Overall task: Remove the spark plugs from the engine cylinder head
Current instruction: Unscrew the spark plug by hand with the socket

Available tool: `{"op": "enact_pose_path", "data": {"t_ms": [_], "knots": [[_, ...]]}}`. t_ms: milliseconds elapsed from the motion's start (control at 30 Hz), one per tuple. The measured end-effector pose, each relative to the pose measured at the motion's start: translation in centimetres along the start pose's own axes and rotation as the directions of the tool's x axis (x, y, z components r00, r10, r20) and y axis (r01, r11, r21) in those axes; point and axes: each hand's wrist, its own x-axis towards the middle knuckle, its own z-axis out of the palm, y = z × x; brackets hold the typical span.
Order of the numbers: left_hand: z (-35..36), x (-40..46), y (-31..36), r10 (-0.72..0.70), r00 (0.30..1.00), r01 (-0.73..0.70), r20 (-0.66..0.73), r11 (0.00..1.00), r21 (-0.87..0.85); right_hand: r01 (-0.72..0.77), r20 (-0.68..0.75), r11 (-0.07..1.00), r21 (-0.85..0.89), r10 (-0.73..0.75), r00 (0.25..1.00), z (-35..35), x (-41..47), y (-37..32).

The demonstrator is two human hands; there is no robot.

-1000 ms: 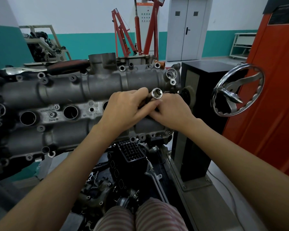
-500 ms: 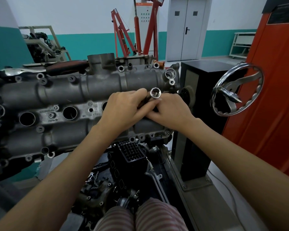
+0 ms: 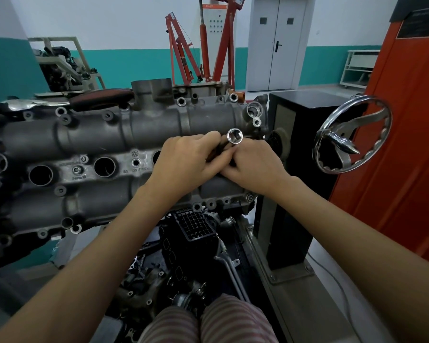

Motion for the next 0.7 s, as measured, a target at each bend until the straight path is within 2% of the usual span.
{"op": "enact_pose_path", "data": {"t_ms": [200,533,700], "knots": [[-0.1,0.04,0.21,-0.03,0.999,0.03,-0.017,0.999,-0.027,-0.02,0.006,1.0,-0.01,0.02,1.0,0.21,-0.03,0.16],[-0.05,-0.08,-0.03,0.017,0.999,-0.017,-0.036,1.0,-0.013,-0.039,-0.003,0.999,0.029,0.039,0.999,0.17,0.09,0.18],[0.02,-0.04,-0.04,0.03,0.999,-0.03,-0.041,1.0,-0.001,-0.027,0.008,0.999,-0.02,0.028,1.0,0.18,-0.02,0.13]]}}
